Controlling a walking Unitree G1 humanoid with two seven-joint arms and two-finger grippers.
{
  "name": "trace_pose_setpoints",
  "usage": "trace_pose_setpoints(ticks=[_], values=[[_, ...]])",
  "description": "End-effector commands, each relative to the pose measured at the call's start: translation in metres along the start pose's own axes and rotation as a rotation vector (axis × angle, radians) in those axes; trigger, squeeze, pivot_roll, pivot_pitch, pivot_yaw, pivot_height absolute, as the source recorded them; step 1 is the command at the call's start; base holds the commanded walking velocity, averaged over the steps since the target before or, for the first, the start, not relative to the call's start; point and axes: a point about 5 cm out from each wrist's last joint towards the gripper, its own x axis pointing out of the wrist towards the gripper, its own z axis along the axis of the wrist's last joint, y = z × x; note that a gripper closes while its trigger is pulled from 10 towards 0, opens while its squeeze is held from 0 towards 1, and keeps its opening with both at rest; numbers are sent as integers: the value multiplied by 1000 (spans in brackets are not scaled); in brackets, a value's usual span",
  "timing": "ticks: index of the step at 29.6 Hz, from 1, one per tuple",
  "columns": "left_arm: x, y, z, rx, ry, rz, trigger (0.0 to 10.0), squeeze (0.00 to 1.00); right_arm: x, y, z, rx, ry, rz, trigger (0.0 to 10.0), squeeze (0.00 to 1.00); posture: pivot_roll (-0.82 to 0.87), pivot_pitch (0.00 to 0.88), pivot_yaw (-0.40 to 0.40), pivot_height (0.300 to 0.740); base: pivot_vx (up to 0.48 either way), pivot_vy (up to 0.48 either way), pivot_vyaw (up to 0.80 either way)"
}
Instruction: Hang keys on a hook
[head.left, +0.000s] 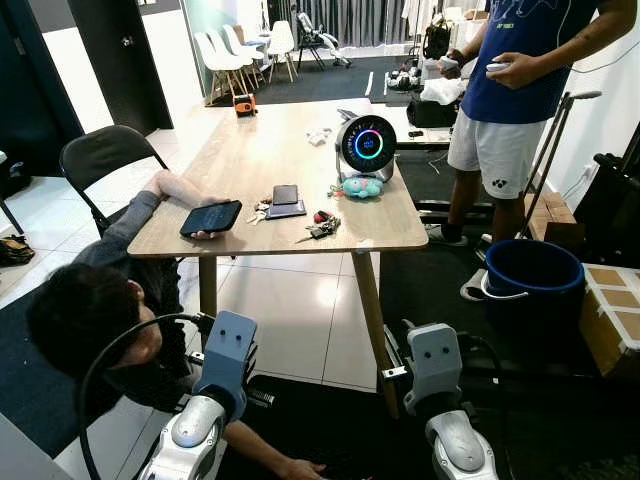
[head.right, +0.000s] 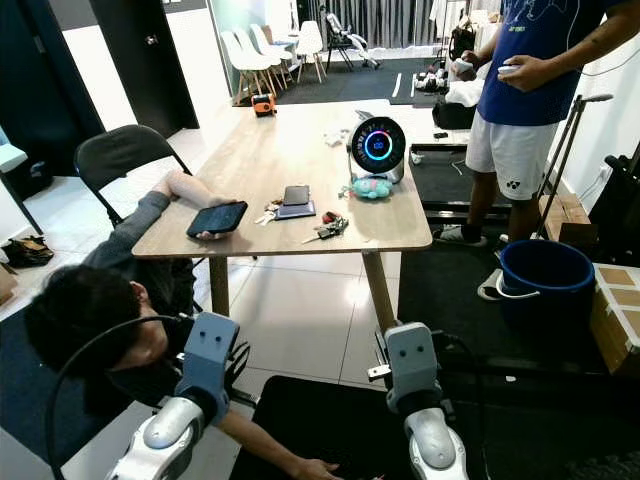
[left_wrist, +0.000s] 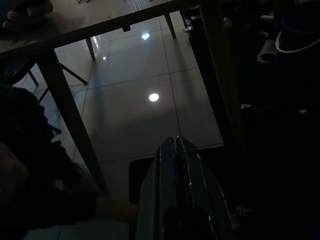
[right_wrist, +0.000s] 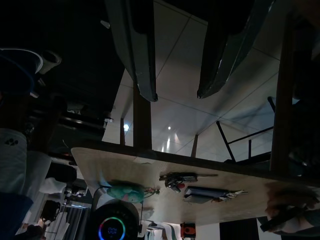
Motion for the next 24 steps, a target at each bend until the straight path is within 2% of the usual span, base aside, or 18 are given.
trace_pose_setpoints(ticks=[1,5,11,20,24], values=[[-1,-2,-3,-4,8,-5,10000,0,-4,2,-4,3,13,7,10000,0,35,93,102,740,0,0,0],[-3,-2,-6,-3,18,-4,10000,0,-9,-2,-13,24,55,-15,10000,0,34,95,98,740,0,0,0],[-3,-3,-7,-5,19,-6,10000,0,-11,-3,-14,23,59,-17,10000,0,25,90,104,740,0,0,0],[6,0,9,-18,-29,18,10000,0,0,-11,10,-2,-41,-63,10000,0,26,97,105,740,0,0,0],[7,3,16,-27,-50,32,10000,0,7,-22,24,-7,-95,-106,10000,0,33,98,105,740,0,0,0]])
